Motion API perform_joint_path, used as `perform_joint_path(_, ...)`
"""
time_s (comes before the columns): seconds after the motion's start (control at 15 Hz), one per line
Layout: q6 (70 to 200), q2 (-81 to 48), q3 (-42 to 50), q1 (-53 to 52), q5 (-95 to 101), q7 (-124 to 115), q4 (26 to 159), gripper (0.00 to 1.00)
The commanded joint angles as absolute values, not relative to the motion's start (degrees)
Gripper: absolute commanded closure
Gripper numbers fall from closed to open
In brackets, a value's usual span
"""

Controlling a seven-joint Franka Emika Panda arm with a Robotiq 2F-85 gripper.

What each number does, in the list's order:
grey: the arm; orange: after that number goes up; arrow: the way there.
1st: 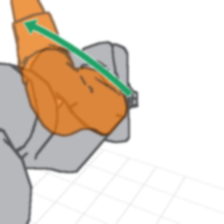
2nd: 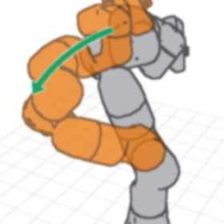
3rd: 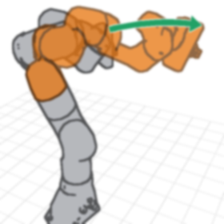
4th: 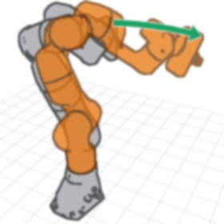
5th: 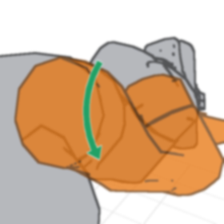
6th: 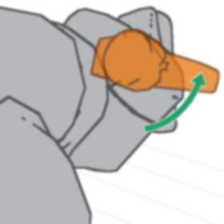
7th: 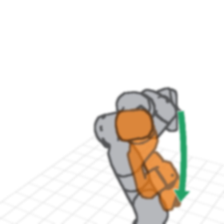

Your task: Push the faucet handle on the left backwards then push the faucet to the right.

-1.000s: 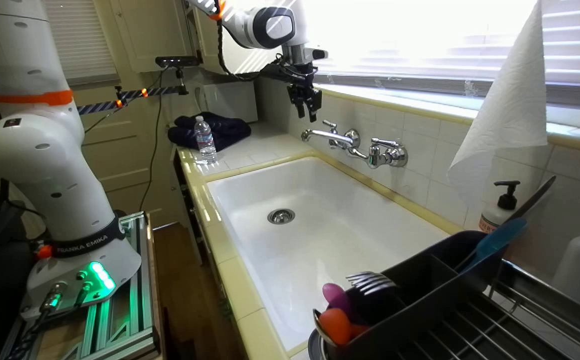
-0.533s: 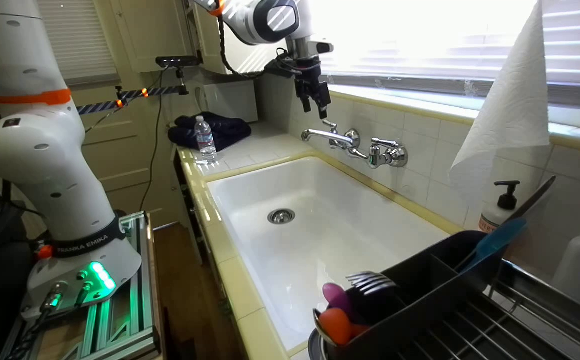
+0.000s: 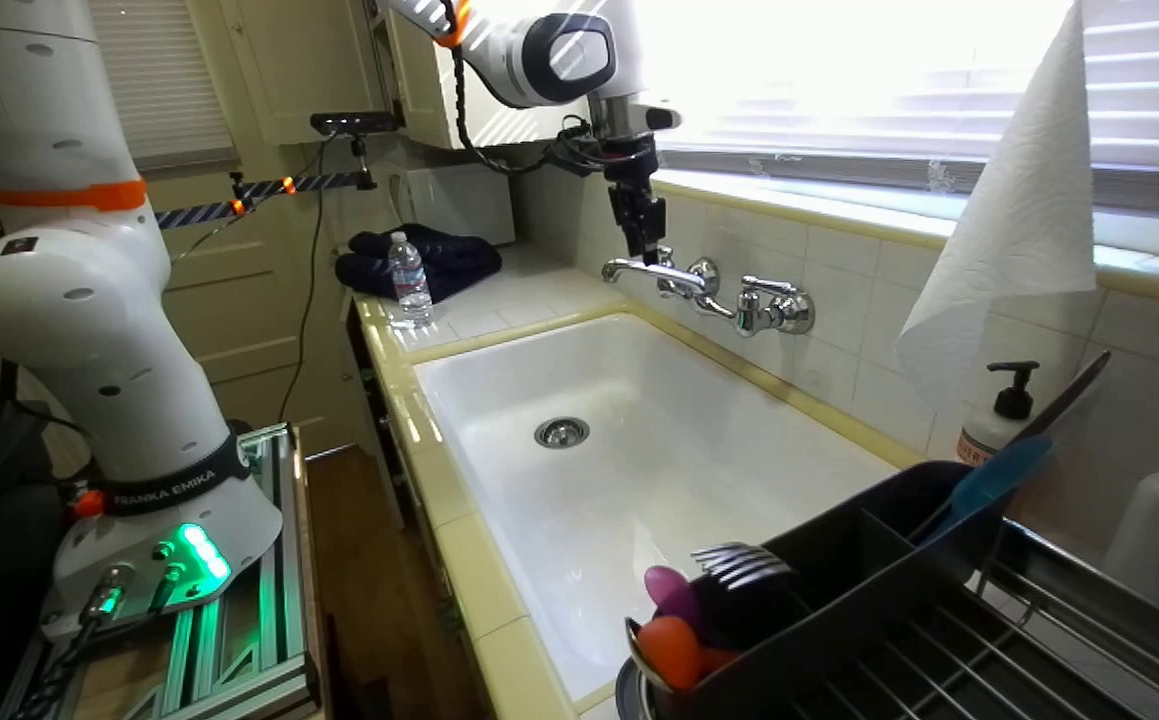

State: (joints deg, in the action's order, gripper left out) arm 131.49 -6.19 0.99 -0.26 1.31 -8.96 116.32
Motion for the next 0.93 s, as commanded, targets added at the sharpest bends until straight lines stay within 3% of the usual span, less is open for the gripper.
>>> perform_joint_path(0.0, 130.03, -7.65, 0.92, -0.56, 1.86, -10.87, 115.71, 0.15)
perform_joint_path(0.13, 130.43, -7.94, 0.77, -0.69, 1.69, -10.65, 115.77, 0.01)
perform_joint_path(0.87, 126.35, -8.16, 1.45, -0.83, 3.91, -12.72, 116.44, 0.0)
